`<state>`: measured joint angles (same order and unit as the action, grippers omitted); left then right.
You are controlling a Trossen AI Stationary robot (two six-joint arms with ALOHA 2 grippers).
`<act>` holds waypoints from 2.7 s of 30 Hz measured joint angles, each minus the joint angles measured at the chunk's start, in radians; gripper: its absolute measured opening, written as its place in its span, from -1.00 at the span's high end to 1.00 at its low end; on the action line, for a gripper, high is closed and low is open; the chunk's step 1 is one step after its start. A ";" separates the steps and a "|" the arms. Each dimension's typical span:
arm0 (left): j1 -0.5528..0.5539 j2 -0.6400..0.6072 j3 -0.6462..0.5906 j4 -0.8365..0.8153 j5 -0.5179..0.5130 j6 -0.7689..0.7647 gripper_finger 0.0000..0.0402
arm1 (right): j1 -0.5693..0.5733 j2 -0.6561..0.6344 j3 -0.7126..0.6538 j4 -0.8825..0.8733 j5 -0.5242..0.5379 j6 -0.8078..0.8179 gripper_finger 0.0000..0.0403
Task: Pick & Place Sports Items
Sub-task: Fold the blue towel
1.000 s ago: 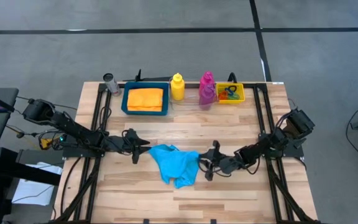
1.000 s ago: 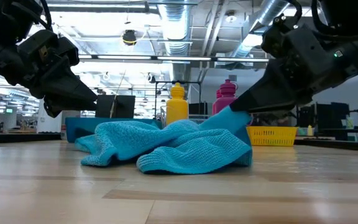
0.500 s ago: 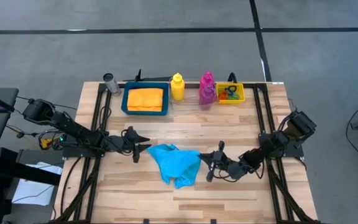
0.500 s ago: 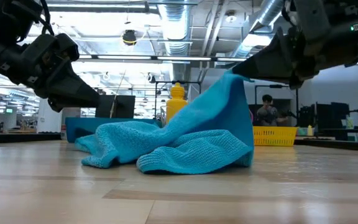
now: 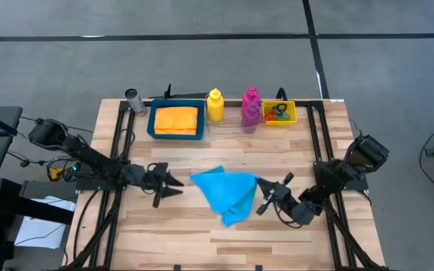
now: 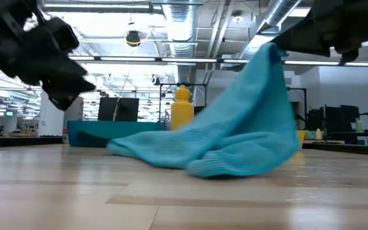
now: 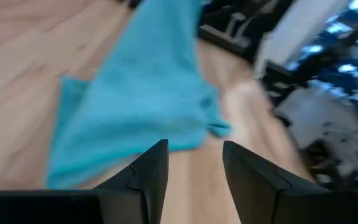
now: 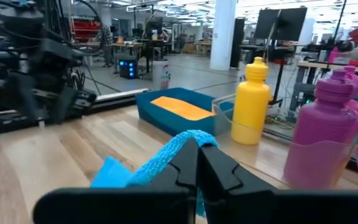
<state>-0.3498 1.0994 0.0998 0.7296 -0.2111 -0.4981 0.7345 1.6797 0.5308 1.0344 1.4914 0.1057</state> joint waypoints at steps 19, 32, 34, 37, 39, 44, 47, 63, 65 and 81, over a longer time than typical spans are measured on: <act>-0.039 0.423 0.240 0.144 -0.130 0.004 0.26 | -0.146 -0.016 0.077 -0.076 -0.305 0.177 1.00; -0.065 0.651 0.434 0.141 -0.092 0.151 0.26 | -0.092 -0.012 0.118 -0.326 -0.026 0.369 1.00; -0.079 0.701 0.480 0.143 -0.095 0.255 0.26 | -0.100 -0.012 0.117 -0.347 -0.046 0.363 1.00; -0.100 0.779 0.554 0.142 -0.164 0.462 0.26 | -0.104 -0.012 0.117 -0.347 -0.047 0.363 1.00; -0.110 0.824 0.595 0.137 -0.224 0.596 0.26 | -0.101 -0.012 0.117 -0.348 -0.048 0.363 1.00; -0.110 0.933 0.671 0.109 -0.252 0.806 0.26 | -0.104 -0.012 0.117 -0.357 -0.050 0.363 1.00; -0.110 0.967 0.684 0.111 -0.252 0.829 0.26 | -0.102 -0.012 0.117 -0.368 -0.058 0.363 1.00; -0.083 0.959 0.691 -0.003 -0.337 0.818 0.26 | -0.103 -0.012 0.117 -0.382 -0.075 0.377 1.00; -0.076 0.959 0.691 -0.027 -0.329 0.818 0.26 | -0.103 -0.012 0.117 -0.381 -0.075 0.377 1.00; 0.024 0.962 0.750 -0.174 -0.214 0.668 0.26 | -0.103 -0.012 0.117 -0.381 -0.075 0.377 1.00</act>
<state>-0.3256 2.0617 0.8502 0.5559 -0.4247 0.1695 0.6319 1.6676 0.6479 0.6533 1.4166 0.4831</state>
